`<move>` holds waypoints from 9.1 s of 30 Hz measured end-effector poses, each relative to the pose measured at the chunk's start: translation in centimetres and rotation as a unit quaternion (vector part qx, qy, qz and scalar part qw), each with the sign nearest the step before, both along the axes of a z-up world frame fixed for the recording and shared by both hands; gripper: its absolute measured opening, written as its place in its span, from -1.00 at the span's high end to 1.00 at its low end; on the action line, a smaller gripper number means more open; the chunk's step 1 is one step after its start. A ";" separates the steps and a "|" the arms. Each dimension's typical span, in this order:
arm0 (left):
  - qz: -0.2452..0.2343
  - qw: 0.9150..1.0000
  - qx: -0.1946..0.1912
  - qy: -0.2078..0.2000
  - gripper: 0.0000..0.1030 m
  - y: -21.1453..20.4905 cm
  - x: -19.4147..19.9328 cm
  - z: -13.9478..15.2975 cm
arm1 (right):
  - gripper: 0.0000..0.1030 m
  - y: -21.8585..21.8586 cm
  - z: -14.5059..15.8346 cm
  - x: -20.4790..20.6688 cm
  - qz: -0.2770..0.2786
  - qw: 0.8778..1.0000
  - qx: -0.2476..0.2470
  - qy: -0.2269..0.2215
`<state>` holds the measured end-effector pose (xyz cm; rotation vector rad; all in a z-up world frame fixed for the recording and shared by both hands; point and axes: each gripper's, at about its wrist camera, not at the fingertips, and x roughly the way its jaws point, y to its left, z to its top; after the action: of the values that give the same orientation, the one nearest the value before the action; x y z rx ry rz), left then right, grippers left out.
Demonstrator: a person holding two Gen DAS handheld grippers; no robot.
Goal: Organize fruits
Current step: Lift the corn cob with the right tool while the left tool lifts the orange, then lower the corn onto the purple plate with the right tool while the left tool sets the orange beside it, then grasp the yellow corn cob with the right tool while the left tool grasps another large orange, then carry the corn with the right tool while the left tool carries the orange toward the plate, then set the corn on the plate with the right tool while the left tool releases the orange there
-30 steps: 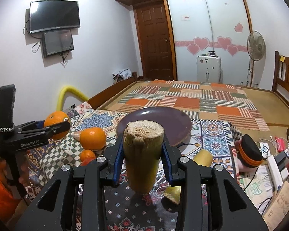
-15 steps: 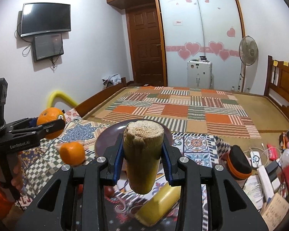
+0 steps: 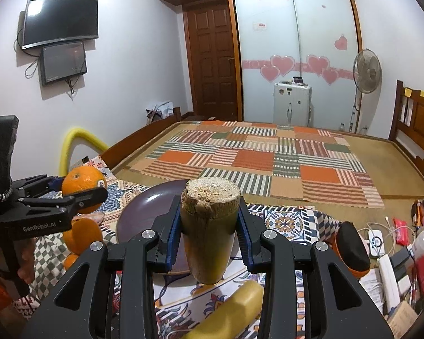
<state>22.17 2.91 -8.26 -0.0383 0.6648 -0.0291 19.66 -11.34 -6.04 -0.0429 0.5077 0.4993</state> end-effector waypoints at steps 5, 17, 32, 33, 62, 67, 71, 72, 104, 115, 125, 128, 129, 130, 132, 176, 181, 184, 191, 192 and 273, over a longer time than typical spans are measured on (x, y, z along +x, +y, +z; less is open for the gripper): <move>-0.008 1.000 0.021 0.018 -0.28 -0.9 1.2 -0.5 | 0.37 0.6 -0.2 0.6 0.005 1.000 -0.014 0.005; -0.017 0.996 0.033 0.076 -0.28 -1.6 4.6 -1.3 | 0.37 2.2 -0.3 2.5 0.017 0.999 -0.042 0.021; 0.004 0.991 0.010 0.135 -0.28 -0.6 9.1 -2.9 | 0.37 4.1 -1.4 8.1 0.035 0.992 -0.066 0.098; 0.005 0.991 0.008 0.137 -0.28 -0.6 9.4 -3.0 | 0.37 4.3 -1.5 8.3 0.034 0.992 -0.066 0.102; 0.013 0.981 -0.053 0.184 -0.30 0.6 11.5 -4.4 | 0.21 6.2 -2.8 9.9 0.026 0.983 -0.108 0.148; 0.014 0.982 -0.072 0.176 -0.30 1.2 10.4 -3.5 | 0.11 4.9 -1.3 8.3 0.013 0.988 -0.096 0.123; 0.016 0.985 -0.078 0.155 -0.30 1.3 9.0 -1.8 | 0.10 4.4 -0.1 6.6 0.004 0.990 -0.100 0.097; 0.015 0.987 -0.071 0.144 -0.30 1.1 8.3 -1.1 | 0.10 4.3 0.3 6.1 0.002 0.991 -0.101 0.090; -0.011 0.999 0.009 0.047 -0.30 2.5 -8.6 1.1 | -0.09 -0.2 -1.8 -6.2 -0.055 0.992 -0.100 0.061; -0.001 0.996 -0.014 0.093 -0.32 5.1 -8.2 -4.0 | -0.09 -0.5 -6.4 -5.8 -0.065 0.988 -0.091 0.108; -0.017 0.996 -0.009 0.087 -0.66 4.2 -7.2 -4.5 | -0.13 0.6 -7.0 -5.6 -0.060 0.988 -0.093 0.109; -0.023 0.997 0.003 0.078 -0.72 3.5 -6.8 -4.2 | -0.04 0.3 -6.8 -5.8 -0.052 0.989 -0.088 0.111; -0.024 0.997 0.008 0.077 -0.72 3.3 -6.6 -4.2 | 0.04 0.1 -6.8 -5.9 -0.049 0.989 -0.087 0.113; -0.024 0.997 0.011 0.077 -0.72 3.1 -6.4 -4.2 | 0.11 0.0 -6.7 -6.0 -0.046 0.988 -0.087 0.115; -0.021 0.997 0.006 0.081 -0.72 3.2 -5.9 -4.4 | 0.21 -0.4 -6.6 -6.4 -0.042 0.988 -0.095 0.116; -0.005 0.995 -0.029 0.098 -0.33 3.8 -2.9 -5.9 | 0.32 -1.0 -5.6 -1.7 -0.013 0.987 -0.074 0.143; 0.000 0.996 -0.029 0.088 -0.33 4.0 -3.3 -4.9 | 0.32 -1.4 -3.7 -2.9 -0.014 0.991 -0.063 0.116; 0.002 0.997 -0.029 0.076 -0.33 4.0 -3.8 -4.0 | 0.33 -1.5 -2.3 -3.8 -0.012 0.993 -0.058 0.098; 0.003 0.999 -0.025 0.043 -0.33 3.5 -4.9 -1.2 | 0.34 -1.2 -0.3 -4.4 -0.008 0.996 -0.051 0.068; 0.003 0.999 -0.023 0.038 -0.33 3.3 -5.0 -0.8 | 0.34 -1.2 -0.1 -4.4 -0.006 0.997 -0.049 0.066; 0.016 1.000 0.003 0.011 -0.41 5.8 0.8 -2.1 | 0.34 6.8 -3.6 9.0 0.029 0.989 -0.072 0.129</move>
<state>22.93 8.73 -10.39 -0.0445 0.6867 0.0043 28.69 -4.51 -9.62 -0.1320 0.7973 0.5267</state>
